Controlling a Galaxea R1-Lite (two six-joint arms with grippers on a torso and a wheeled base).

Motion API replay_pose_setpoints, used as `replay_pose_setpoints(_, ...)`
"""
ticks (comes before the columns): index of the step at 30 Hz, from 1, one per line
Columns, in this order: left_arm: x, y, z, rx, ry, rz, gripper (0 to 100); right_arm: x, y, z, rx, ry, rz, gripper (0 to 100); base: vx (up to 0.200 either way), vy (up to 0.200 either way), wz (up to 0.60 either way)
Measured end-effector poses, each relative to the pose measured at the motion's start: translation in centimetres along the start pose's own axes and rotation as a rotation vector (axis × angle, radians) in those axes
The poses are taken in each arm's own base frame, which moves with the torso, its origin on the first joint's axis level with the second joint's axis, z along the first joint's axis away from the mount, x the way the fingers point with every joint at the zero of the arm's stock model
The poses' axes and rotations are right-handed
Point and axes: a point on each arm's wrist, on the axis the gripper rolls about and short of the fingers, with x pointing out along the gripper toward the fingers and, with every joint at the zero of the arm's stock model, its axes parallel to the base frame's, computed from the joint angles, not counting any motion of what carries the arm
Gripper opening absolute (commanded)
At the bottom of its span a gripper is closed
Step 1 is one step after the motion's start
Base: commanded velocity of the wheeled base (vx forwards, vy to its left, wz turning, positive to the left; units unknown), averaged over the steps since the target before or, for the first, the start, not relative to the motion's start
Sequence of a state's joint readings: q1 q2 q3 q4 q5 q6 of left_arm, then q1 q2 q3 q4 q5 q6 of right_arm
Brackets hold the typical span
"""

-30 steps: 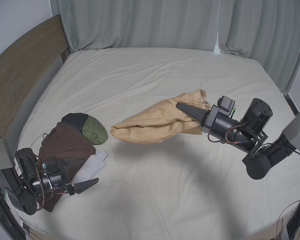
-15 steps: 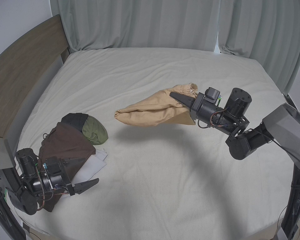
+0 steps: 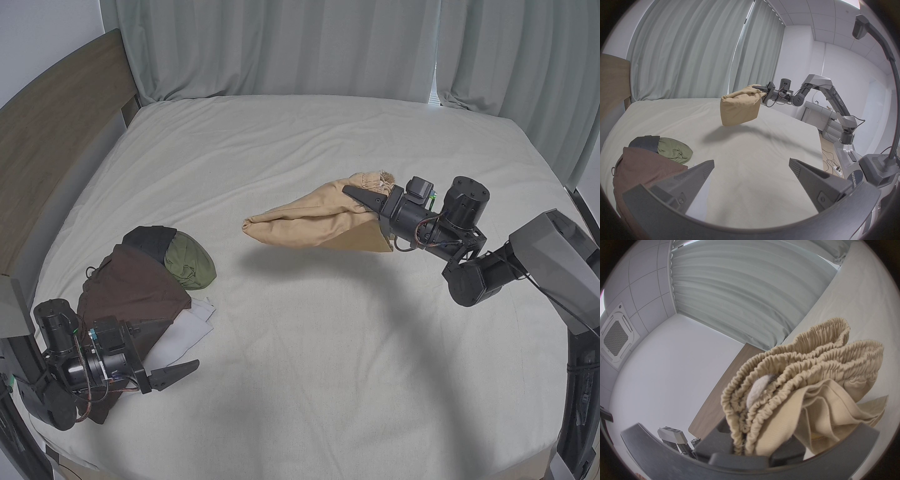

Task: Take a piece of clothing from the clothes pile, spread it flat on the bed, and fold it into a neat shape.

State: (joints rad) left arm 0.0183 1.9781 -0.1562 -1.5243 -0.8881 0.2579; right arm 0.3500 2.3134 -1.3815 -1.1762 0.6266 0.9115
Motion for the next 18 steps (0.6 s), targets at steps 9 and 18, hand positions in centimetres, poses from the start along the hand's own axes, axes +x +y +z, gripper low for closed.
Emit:
replay_pose_setpoints(9, 0.0, 0.0, -0.2, -0.006, 0.005, -0.001, 100, 1.4, -1.1, 2.3, -0.019, -0.025, 0.002, 0, 0.0, 0.0, 0.0)
replay_pose_setpoints(18, 0.1, 0.0, -0.4, -0.016, 0.013, -0.003, 100, 3.0, -3.4, 4.8, -0.043, -0.075, 0.016, 0, 0.0, 0.0, 0.0)
